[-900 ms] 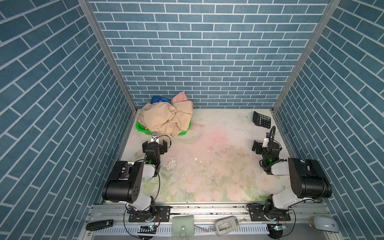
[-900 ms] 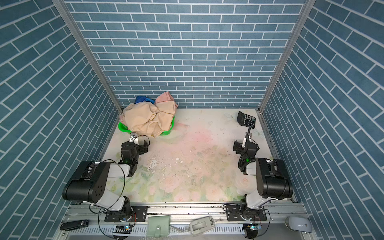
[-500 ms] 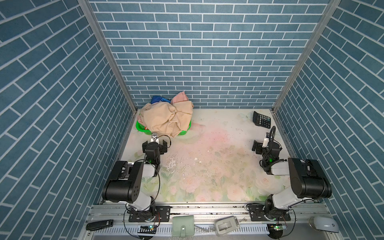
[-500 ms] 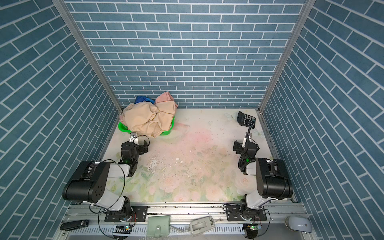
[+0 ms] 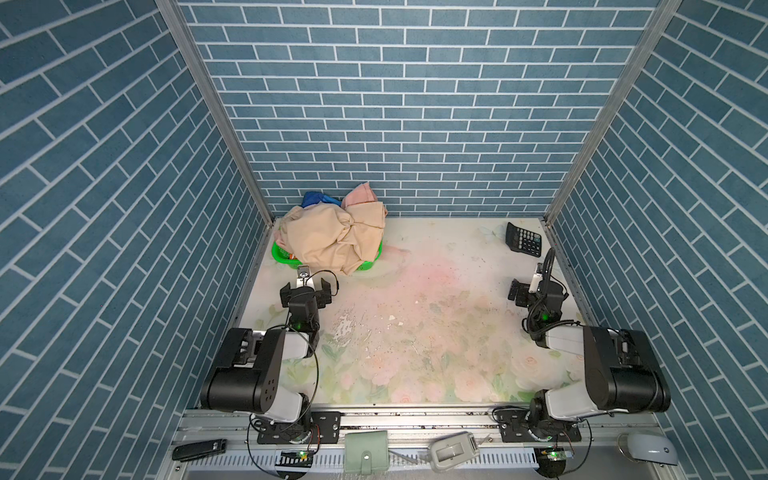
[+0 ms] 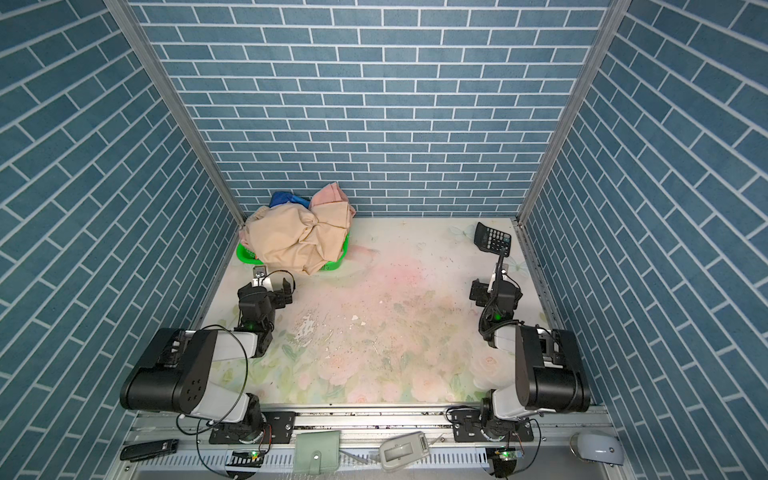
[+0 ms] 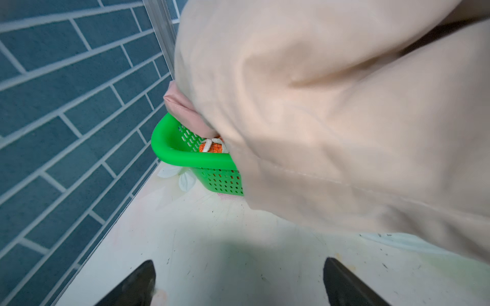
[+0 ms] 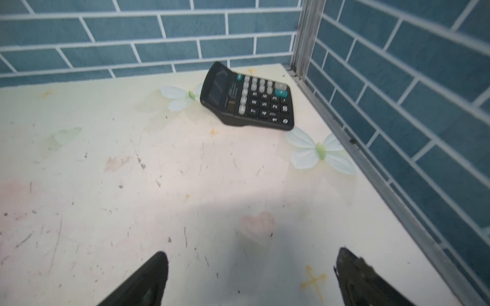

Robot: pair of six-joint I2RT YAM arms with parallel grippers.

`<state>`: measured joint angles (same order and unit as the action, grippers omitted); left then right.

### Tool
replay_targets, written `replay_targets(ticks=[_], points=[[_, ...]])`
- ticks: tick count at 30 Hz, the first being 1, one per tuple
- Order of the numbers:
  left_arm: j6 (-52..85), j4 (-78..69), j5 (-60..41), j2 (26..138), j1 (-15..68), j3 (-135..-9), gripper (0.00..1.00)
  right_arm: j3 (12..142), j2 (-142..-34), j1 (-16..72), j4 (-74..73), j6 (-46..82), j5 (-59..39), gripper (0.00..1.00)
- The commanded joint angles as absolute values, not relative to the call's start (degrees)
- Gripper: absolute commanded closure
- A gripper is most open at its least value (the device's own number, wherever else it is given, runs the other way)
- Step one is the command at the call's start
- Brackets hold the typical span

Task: Fold and stack the shorts
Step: 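Move both grippers from rest toward the green basket of clothes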

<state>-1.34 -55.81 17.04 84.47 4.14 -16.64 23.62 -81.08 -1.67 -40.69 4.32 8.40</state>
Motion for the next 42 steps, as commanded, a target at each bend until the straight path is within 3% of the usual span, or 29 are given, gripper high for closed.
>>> replay_targets(ticks=[1, 3, 6, 11, 15, 20, 26, 30, 35, 42], points=[[-2.6, -62.4, 23.3, 83.0, 6.5, -13.8, 0.0, 25.1, -74.1, -1.8, -33.4, 6.9, 12.8, 0.01], [-1.2, -56.7, 35.3, 78.1, 9.0, -14.7, 0.01, 25.2, -70.1, -1.8, -31.1, 11.7, 13.2, 0.01], [4.5, -39.1, 43.9, 66.9, 9.1, -18.3, 0.0, 26.6, -65.5, -1.8, -26.0, 21.9, 10.2, 0.01], [20.6, -1.3, 45.7, 52.8, 9.0, -30.0, 0.0, 34.4, -68.2, -0.3, -16.4, 30.3, -1.5, 0.01], [30.4, 9.5, 33.2, 48.9, 9.0, -34.7, 0.0, 41.2, -74.3, 11.4, -11.8, 31.2, 3.7, 0.01], [36.6, 19.4, 12.0, 53.2, 9.1, -42.2, 0.0, 53.5, -88.8, 25.7, -12.1, 34.9, 3.7, 0.01], [39.6, 17.9, -13.1, 60.1, 9.9, -45.8, 0.0, 71.8, -106.1, 35.5, -11.5, 38.4, 1.7, 0.01], [40.9, 18.5, -13.3, 57.0, 10.2, -44.7, 0.0, 84.0, -116.3, 38.9, -8.6, 40.1, 0.9, 0.03], [40.9, 20.3, -12.3, 50.2, 10.2, -43.1, 0.0, 96.9, -128.2, 40.7, -5.8, 43.7, -1.0, 0.12], [40.9, 21.4, -14.3, 49.5, 10.2, -41.6, 0.0, 113.1, -139.4, 43.5, -0.1, 44.6, -1.5, 0.16]])
